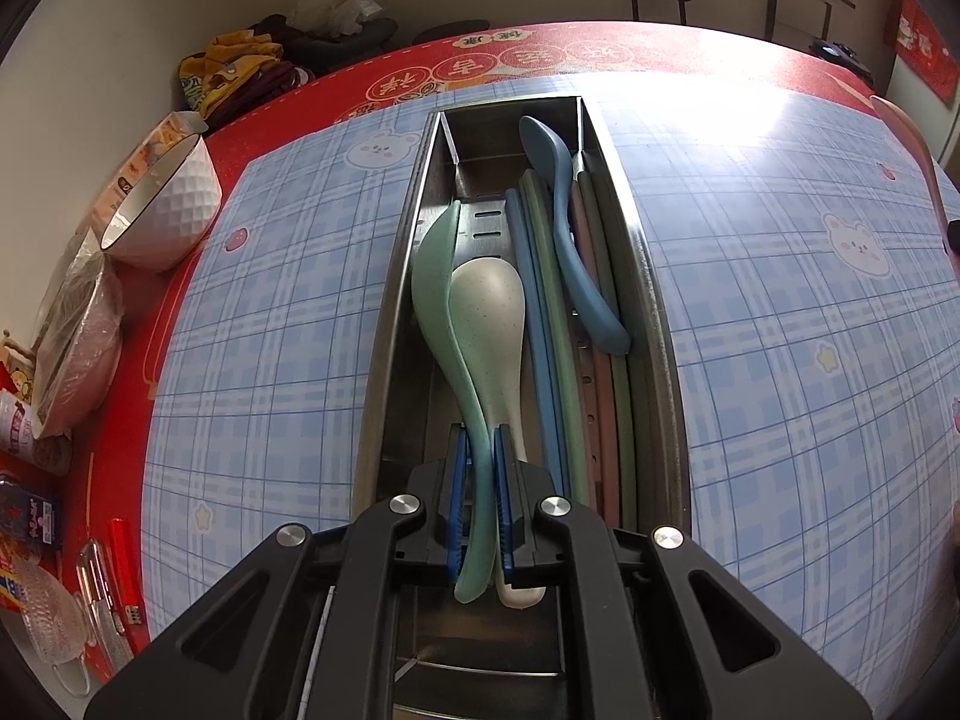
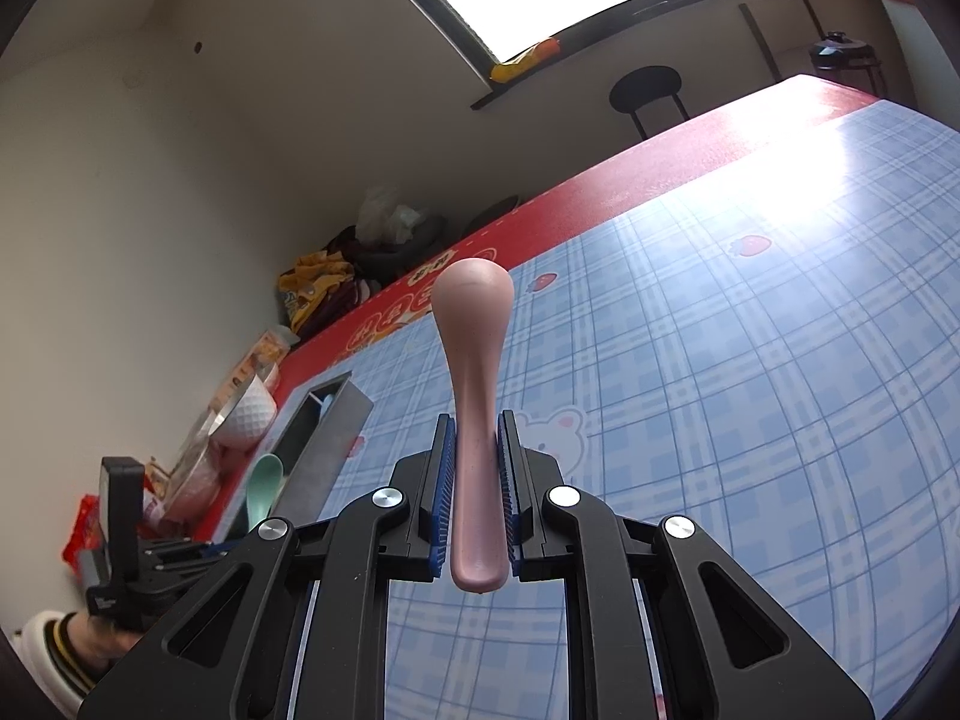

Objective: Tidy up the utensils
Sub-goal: 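Lower the green spoon into the tray, open the left gripper while the right lifts the pink spoon, then lower the pink spoon into the steel tray and open the right gripper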

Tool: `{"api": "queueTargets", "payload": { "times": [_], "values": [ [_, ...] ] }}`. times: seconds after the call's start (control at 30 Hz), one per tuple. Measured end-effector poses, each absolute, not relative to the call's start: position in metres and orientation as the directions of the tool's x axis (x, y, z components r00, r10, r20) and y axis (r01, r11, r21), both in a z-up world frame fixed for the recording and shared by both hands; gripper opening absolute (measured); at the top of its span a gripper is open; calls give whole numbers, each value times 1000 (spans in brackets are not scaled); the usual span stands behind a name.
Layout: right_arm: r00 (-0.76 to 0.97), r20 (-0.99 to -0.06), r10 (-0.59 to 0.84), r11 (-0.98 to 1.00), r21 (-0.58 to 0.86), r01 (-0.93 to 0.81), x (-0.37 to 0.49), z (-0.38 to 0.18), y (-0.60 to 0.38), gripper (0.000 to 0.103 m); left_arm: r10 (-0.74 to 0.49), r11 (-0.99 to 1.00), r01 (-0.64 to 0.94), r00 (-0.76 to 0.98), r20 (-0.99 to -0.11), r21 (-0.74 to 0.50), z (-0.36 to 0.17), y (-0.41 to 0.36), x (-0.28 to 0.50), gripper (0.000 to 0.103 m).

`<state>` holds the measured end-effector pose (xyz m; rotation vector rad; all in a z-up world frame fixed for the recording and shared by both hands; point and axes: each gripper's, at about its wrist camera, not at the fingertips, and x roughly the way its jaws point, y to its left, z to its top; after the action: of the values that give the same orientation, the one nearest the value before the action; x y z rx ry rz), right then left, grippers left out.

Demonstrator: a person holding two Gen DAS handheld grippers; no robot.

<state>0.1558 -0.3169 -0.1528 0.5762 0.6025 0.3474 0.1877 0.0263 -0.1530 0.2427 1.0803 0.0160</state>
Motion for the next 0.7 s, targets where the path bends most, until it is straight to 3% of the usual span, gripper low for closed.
{"api": "queueTargets", "payload": {
  "times": [0.23, 0.33, 0.47, 0.6, 0.7],
  "values": [
    [773, -431, 466, 788, 599, -141, 156, -153, -316, 14, 95, 975, 126, 505, -858, 182, -140, 22, 183, 12],
    [772, -429, 469, 786, 602, -142, 156, -153, -315, 14, 63, 979, 135, 524, -849, 156, -131, 22, 178, 18],
    [769, -431, 471, 790, 594, -151, 157, -152, -312, 14, -7, 979, 168, 585, -811, 113, -118, 22, 165, 44],
    [768, -435, 469, 800, 579, -160, 158, -150, -307, 14, -69, 981, 184, 653, -754, 69, -108, 29, 151, 53],
    [769, -440, 463, 807, 569, -160, 159, -150, -303, 14, -99, 984, 177, 705, -702, 38, -102, 39, 141, 70]
  ]
}}
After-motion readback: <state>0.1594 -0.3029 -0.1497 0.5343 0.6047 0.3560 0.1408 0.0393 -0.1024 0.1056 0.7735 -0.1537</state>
